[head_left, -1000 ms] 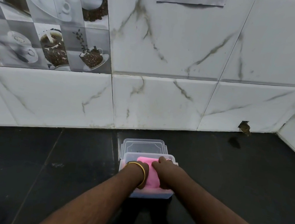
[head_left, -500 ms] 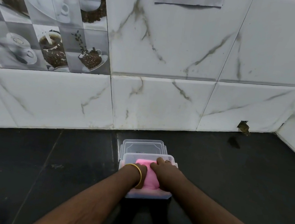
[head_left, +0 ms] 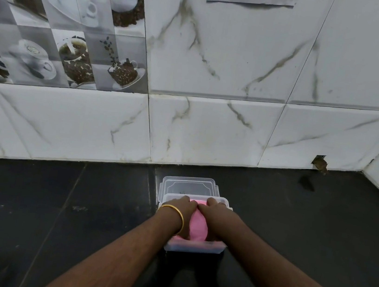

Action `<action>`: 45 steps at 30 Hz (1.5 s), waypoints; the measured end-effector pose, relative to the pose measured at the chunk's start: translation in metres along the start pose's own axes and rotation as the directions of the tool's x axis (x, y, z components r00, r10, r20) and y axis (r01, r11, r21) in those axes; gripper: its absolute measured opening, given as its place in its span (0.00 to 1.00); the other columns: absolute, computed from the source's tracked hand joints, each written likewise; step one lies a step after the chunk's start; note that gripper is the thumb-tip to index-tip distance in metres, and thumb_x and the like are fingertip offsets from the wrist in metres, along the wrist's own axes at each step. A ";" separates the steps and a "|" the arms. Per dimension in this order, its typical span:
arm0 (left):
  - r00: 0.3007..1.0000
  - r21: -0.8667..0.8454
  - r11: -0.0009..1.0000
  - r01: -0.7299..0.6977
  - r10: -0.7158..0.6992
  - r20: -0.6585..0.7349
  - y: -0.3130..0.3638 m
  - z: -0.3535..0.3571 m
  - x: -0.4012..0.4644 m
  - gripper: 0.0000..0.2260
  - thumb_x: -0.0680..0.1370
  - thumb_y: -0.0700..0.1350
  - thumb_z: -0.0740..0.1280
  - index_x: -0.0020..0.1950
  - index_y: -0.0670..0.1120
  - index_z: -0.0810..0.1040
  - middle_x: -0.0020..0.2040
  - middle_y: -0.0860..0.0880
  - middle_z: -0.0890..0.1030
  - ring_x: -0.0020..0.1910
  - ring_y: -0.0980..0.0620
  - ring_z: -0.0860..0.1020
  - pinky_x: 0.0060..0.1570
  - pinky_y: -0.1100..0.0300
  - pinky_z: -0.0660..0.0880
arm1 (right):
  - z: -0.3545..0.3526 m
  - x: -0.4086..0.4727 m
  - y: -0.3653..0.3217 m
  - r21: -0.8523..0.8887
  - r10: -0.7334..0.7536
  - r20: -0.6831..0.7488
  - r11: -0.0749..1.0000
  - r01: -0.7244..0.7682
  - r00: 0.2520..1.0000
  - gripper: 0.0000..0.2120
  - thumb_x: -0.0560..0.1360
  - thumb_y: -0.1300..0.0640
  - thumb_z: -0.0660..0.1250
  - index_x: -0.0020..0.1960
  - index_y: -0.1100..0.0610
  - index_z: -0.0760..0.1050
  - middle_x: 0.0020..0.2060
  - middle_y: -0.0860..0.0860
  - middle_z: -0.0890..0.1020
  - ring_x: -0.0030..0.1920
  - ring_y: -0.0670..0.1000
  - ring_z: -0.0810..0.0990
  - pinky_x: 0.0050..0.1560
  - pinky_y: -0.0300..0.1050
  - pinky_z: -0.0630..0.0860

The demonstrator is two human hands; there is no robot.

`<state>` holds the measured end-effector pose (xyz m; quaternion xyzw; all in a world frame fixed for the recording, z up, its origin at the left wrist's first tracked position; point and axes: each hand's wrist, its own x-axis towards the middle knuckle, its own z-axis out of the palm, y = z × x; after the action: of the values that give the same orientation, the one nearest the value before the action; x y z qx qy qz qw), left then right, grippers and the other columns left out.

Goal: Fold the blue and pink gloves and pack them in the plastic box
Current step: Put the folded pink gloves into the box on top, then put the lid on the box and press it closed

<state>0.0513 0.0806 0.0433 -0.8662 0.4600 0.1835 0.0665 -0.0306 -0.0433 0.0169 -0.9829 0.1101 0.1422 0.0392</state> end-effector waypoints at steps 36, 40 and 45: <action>0.841 -0.790 0.559 0.251 -0.529 -0.108 -0.090 0.001 0.042 0.13 0.76 0.52 0.67 0.47 0.42 0.81 0.45 0.45 0.83 0.46 0.46 0.80 0.45 0.57 0.73 | -0.032 0.046 0.053 0.925 0.532 -0.077 0.354 -0.139 0.843 0.08 0.72 0.55 0.74 0.43 0.56 0.75 0.36 0.50 0.78 0.35 0.47 0.74 0.34 0.41 0.68; 0.833 -0.814 0.465 0.348 -0.552 0.041 -0.102 0.023 0.055 0.19 0.78 0.53 0.64 0.42 0.37 0.80 0.44 0.37 0.83 0.45 0.40 0.82 0.39 0.56 0.72 | -0.015 0.060 0.062 0.911 0.516 0.107 0.292 -0.292 0.850 0.18 0.74 0.54 0.72 0.30 0.58 0.70 0.27 0.52 0.69 0.29 0.49 0.67 0.32 0.42 0.64; 0.820 -0.864 0.348 0.363 -0.559 0.120 -0.105 0.036 0.067 0.20 0.79 0.53 0.62 0.43 0.36 0.81 0.39 0.40 0.80 0.36 0.44 0.78 0.44 0.51 0.79 | -0.007 0.070 0.066 0.893 0.469 0.258 0.219 -0.394 0.845 0.24 0.75 0.52 0.72 0.62 0.68 0.74 0.51 0.58 0.76 0.47 0.55 0.75 0.44 0.47 0.72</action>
<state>0.1627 0.0985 -0.0206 -0.8872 0.0452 0.2733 -0.3691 0.0220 -0.1229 0.0008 -0.7190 0.4389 0.0273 0.5383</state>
